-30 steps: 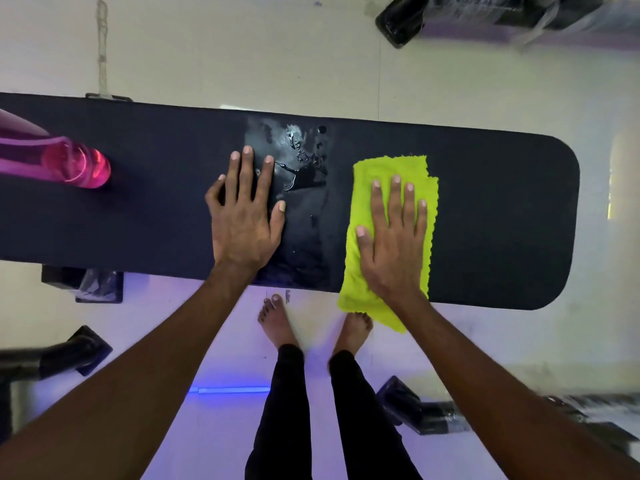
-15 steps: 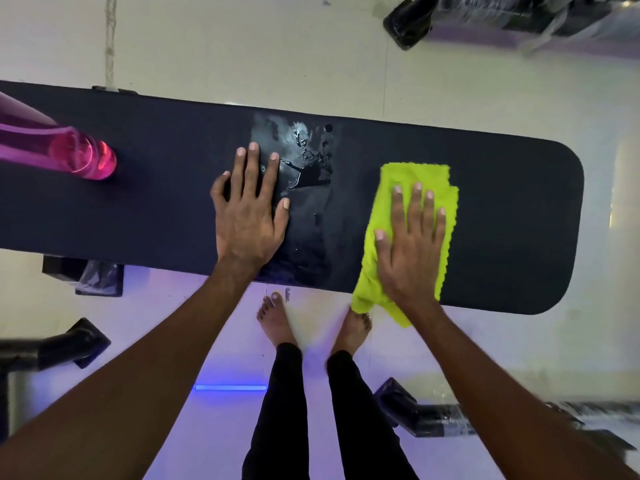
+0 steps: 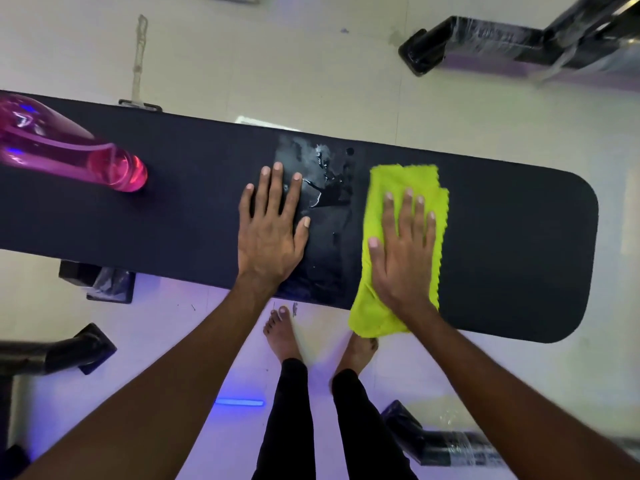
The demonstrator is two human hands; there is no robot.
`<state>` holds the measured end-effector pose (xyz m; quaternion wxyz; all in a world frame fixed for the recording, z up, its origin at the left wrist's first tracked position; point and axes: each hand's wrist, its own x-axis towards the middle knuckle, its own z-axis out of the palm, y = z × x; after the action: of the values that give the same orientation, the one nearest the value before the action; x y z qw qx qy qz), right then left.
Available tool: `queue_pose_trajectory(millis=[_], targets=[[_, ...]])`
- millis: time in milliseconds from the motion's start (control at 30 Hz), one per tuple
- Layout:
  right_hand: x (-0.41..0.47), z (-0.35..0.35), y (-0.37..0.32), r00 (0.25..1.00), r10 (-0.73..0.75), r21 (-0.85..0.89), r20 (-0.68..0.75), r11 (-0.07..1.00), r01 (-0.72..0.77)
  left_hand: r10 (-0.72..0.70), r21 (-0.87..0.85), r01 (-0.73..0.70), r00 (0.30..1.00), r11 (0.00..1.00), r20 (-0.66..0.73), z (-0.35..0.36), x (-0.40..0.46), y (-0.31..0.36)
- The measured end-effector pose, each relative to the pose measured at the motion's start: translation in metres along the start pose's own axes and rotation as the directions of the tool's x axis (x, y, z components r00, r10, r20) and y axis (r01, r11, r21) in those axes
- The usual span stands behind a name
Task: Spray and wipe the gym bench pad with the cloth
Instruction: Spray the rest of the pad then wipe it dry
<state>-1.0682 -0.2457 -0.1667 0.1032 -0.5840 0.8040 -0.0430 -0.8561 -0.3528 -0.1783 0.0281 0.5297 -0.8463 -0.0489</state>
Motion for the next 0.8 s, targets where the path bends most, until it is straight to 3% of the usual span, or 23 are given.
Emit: queue_pose_trajectory(millis=[100,167,267,400,467,533,600,700,800], targets=[[-0.023,0.005,-0.012,0.99,0.14,-0.077,0.011,0.987,-0.139,0.003,-0.022,-0.002,0.998,1.0,0.063,-0.01,0.001,0.002],[-0.007,0.007,-0.029,0.992,0.124,-0.083,0.013,0.989,-0.123,0.003,-0.059,0.002,0.996,0.998,0.087,-0.017,0.002,0.001],[0.04,0.01,-0.056,0.998,-0.066,-0.079,-0.007,0.995,0.065,-0.046,-0.118,0.046,0.999,0.992,0.006,-0.026,0.002,-0.01],[0.081,0.013,-0.078,0.941,-0.339,-0.027,-0.02,0.941,0.338,-0.225,-0.103,0.217,0.972,0.971,-0.068,-0.022,-0.023,-0.036],[0.073,0.014,-0.071,0.954,-0.294,0.077,-0.06,0.951,0.298,-0.215,-0.051,0.212,0.974,0.976,-0.067,-0.015,-0.035,-0.049],[0.057,0.013,-0.055,0.984,-0.147,0.163,-0.098,0.973,0.161,-0.179,-0.006,0.179,0.981,0.984,-0.074,-0.007,-0.041,-0.055],[0.045,0.011,-0.042,0.995,-0.035,0.156,-0.094,0.987,0.049,-0.187,0.004,0.188,0.979,0.982,-0.076,0.0,-0.042,-0.055],[0.043,0.008,-0.046,0.995,-0.017,0.121,-0.095,0.992,0.029,-0.19,-0.002,0.19,0.979,0.982,-0.075,0.006,-0.042,-0.055],[0.048,0.003,-0.054,0.992,0.077,0.224,-0.095,0.973,-0.054,-0.186,-0.02,0.185,0.979,0.982,-0.081,0.008,-0.044,-0.057]])
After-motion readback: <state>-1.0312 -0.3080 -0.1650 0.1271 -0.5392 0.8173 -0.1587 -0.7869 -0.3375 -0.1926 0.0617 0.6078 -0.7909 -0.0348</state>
